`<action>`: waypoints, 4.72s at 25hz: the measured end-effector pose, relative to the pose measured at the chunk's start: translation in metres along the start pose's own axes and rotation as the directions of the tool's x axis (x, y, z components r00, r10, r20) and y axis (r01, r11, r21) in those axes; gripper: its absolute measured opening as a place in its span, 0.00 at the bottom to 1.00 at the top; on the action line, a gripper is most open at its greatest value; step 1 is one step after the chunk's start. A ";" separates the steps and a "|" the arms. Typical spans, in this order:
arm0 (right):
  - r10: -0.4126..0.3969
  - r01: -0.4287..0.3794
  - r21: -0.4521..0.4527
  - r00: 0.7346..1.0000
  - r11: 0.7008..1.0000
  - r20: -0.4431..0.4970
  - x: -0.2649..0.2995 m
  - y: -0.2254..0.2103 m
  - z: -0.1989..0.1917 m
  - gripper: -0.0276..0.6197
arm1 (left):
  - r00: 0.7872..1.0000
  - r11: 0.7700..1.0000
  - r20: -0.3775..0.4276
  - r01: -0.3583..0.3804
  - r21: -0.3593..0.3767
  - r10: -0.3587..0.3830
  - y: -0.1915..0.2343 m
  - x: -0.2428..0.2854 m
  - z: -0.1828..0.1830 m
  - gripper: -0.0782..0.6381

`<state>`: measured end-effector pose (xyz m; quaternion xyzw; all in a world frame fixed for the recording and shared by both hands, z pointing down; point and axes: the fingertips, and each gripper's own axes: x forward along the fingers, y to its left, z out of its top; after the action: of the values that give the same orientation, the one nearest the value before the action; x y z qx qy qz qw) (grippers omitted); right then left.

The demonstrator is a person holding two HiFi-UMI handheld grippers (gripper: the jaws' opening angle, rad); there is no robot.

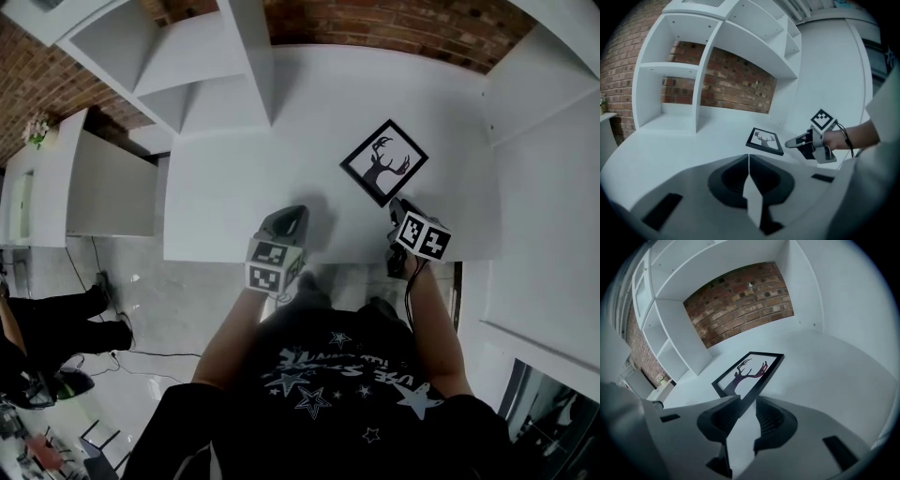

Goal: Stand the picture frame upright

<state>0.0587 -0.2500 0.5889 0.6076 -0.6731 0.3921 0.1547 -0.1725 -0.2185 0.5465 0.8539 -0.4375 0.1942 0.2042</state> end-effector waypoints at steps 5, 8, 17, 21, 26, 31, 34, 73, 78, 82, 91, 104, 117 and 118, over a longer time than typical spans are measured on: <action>-0.082 0.082 0.046 0.997 0.996 -0.008 0.016 -0.002 0.008 0.26 | 0.998 0.998 -0.004 0.057 0.016 -0.057 0.006 0.008 0.004 0.13; -0.124 0.125 0.043 0.992 0.991 -0.021 0.025 -0.002 0.011 0.29 | 0.998 0.997 -0.003 0.070 0.012 -0.070 0.015 0.013 0.003 0.13; -0.212 0.211 -0.017 0.975 0.977 -0.069 0.038 -0.006 0.005 0.31 | 0.995 0.995 -0.020 0.096 0.031 -0.095 0.021 0.017 -0.001 0.13; -0.194 0.194 0.001 0.978 0.981 -0.073 0.039 -0.006 0.002 0.29 | 0.997 0.997 -0.021 0.075 0.021 -0.074 0.025 0.016 -0.006 0.13; -0.151 0.150 -0.020 0.985 0.989 -0.087 0.041 -0.005 0.003 0.28 | 0.999 0.999 -0.017 0.037 0.003 -0.037 0.021 0.014 -0.005 0.13; -0.112 0.106 -0.059 0.988 0.993 -0.105 0.040 -0.006 0.003 0.25 | 1.000 1.000 -0.025 0.020 -0.010 -0.020 0.005 0.010 -0.007 0.13; -0.087 0.077 -0.080 0.988 0.994 -0.126 0.039 -0.005 0.000 0.25 | 0.999 1.000 -0.032 -0.006 -0.029 0.005 0.002 0.010 -0.012 0.13; 0.087 -0.179 -0.234 0.930 0.956 -0.357 -0.052 -0.025 -0.086 0.17 | 0.953 0.972 -0.301 -0.038 -0.232 -0.035 -0.125 0.005 -0.081 0.33; 0.111 -0.211 -0.234 0.919 0.949 -0.378 -0.060 -0.028 -0.094 0.17 | 0.938 0.944 -0.345 -0.083 -0.320 -0.034 -0.138 0.000 -0.098 0.38; 0.130 -0.238 -0.235 0.908 0.943 -0.399 -0.066 -0.030 -0.100 0.17 | 0.931 0.911 -0.356 -0.082 -0.403 -0.074 -0.149 0.000 -0.107 0.39; 0.151 -0.272 -0.248 0.897 0.930 -0.416 -0.074 -0.031 -0.111 0.17 | 0.930 0.869 -0.346 -0.064 -0.491 -0.128 -0.160 0.009 -0.118 0.40; 0.159 -0.294 -0.259 0.884 0.920 -0.440 -0.073 -0.031 -0.111 0.17 | 0.935 0.861 -0.329 -0.055 -0.505 -0.133 -0.160 0.011 -0.121 0.28; 0.252 -0.363 -0.306 0.903 0.880 -0.346 -0.074 -0.019 -0.071 0.16 | 0.971 0.888 -0.238 -0.104 -0.449 -0.007 -0.158 0.007 -0.081 0.28; 0.266 -0.371 -0.314 0.906 0.874 -0.329 -0.074 -0.017 -0.065 0.16 | 0.975 0.892 -0.224 -0.109 -0.439 0.009 -0.156 0.007 -0.075 0.28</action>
<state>0.0733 -0.1512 0.5860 0.3865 -0.7980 0.3594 0.2910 -0.0510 -0.1009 0.5849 0.7437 -0.4716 0.1859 0.4358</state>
